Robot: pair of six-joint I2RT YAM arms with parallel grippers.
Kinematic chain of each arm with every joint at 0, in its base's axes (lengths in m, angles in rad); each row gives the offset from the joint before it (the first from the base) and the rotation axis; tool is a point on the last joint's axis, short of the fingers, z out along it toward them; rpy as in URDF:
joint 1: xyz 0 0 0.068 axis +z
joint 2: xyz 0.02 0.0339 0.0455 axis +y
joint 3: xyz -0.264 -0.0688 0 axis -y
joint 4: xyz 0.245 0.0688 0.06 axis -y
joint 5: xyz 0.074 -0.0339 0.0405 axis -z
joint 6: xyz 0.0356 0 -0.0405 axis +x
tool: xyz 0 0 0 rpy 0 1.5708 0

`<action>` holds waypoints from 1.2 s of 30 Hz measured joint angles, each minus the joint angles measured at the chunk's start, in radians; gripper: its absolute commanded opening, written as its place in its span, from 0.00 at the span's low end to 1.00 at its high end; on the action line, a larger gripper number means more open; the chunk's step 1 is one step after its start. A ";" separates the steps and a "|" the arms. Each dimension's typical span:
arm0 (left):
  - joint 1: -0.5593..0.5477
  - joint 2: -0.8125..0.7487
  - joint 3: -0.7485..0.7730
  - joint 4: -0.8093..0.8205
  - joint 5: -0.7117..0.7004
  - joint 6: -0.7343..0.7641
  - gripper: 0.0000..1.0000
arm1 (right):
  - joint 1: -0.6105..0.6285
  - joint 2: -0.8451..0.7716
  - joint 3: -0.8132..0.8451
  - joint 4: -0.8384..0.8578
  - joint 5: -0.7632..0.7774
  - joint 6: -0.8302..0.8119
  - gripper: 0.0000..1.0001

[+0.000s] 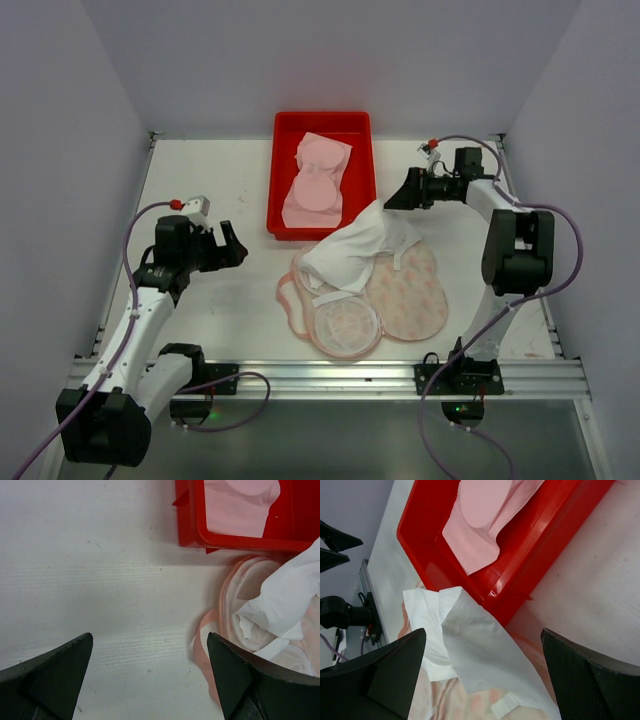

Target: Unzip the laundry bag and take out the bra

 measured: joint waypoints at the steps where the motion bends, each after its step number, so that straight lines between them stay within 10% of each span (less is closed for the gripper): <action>1: 0.000 0.000 0.000 0.000 0.000 0.000 1.00 | 0.002 0.011 0.008 -0.014 -0.007 -0.009 0.99; 9: 0.000 0.000 0.000 0.000 0.006 0.000 1.00 | 0.032 0.086 0.056 -0.162 -0.046 -0.087 0.94; 22: 0.000 0.000 0.000 0.000 0.008 0.000 1.00 | 0.043 -0.010 -0.027 -0.192 -0.061 -0.088 0.00; 36: 0.000 0.000 0.000 0.000 0.014 0.000 1.00 | 0.300 -0.548 -0.013 -0.309 0.240 -0.074 0.00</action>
